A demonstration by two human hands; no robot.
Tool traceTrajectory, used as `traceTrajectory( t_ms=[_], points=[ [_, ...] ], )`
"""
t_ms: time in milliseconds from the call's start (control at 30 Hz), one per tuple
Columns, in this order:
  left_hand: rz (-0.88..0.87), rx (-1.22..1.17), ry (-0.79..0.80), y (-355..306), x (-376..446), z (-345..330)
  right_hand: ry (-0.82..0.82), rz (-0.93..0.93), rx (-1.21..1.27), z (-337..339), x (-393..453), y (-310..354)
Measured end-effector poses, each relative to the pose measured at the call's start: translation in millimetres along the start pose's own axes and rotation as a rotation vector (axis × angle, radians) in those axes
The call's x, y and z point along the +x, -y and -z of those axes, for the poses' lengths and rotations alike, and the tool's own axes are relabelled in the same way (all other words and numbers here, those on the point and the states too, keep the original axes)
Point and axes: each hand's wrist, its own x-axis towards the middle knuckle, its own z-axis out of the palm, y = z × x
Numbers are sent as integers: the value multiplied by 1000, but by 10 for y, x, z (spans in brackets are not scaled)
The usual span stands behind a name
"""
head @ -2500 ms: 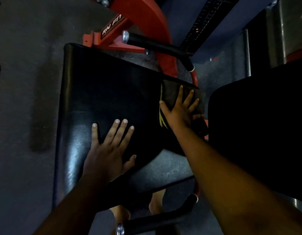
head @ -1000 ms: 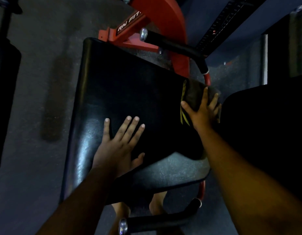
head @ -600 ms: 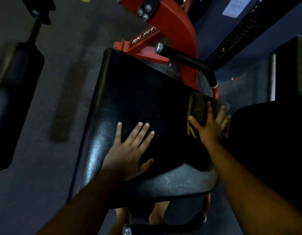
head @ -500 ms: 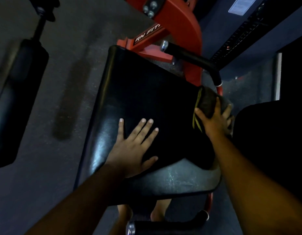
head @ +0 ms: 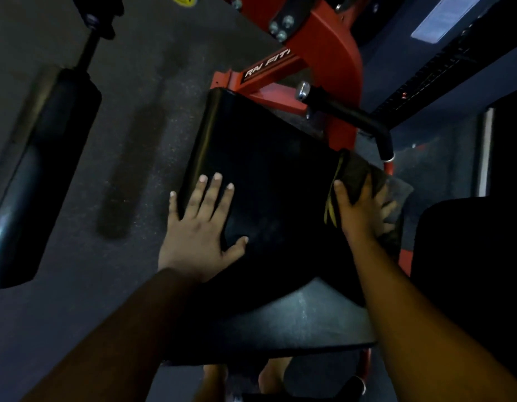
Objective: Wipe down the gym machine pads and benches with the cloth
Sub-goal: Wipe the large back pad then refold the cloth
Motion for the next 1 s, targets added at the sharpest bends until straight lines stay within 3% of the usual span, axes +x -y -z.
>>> traceTrajectory(
  t_ms=[167,333,467,633,700,867,933,1000],
  points=[
    [7,-9,15,-13,17,4,23,353,-80,-267,-567,945],
    [26,6,3,-18,17,-6,50,673,-105,-254,-551,1873],
    [22,-33,-5,5,13,17,-8,818,-160,-228,-606,1566],
    [14,-71,-7,32,22,-16,-9,781,-253,-398,-1182,375],
    [6,-66,-19,35,22,-37,8,733,-230,-414,-1089,590],
    [1,-134,-81,23,-6,-42,19,747,-124,-333,-604,1913],
    [-17,-242,-117,56,-41,-20,-3,795,-155,-324,-646,1932],
    [-20,-366,-161,105,-59,-3,-43,879,-220,-352,-851,1513]
  ],
)
